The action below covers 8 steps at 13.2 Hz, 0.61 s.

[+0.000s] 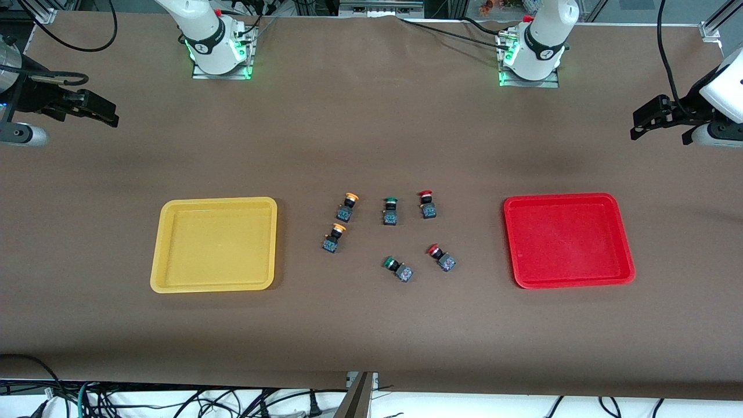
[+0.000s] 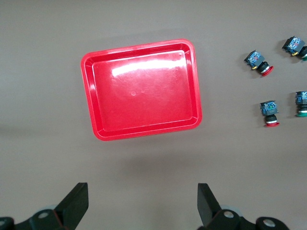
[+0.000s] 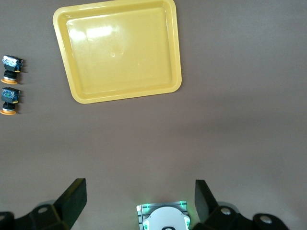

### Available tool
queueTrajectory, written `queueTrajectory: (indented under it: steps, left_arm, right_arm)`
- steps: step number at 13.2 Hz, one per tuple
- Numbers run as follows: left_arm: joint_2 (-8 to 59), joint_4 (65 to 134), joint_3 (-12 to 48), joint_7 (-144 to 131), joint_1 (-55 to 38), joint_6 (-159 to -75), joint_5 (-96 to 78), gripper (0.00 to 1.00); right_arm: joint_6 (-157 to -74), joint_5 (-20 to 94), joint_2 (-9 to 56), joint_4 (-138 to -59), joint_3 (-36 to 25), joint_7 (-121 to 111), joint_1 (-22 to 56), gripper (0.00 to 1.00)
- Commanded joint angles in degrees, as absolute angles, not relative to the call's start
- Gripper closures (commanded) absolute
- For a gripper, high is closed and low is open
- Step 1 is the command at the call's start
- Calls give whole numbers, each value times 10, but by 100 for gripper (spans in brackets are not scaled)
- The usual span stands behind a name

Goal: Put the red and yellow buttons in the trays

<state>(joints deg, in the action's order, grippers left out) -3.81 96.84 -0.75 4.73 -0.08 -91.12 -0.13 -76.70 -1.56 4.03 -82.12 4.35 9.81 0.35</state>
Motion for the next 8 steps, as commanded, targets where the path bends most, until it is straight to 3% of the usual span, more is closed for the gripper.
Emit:
queueTrajectory:
  steps: [1,8]
  left_arm:
    - [-32,953,-11,54,0,-900,-11,0]
    - [-31,953,-12,54,1,-900,-11,0]
  right_arm:
    - [-759,-17,36,-822,42,91,3,0]
    - [-767,-18,57,-821,42,95,3,0]
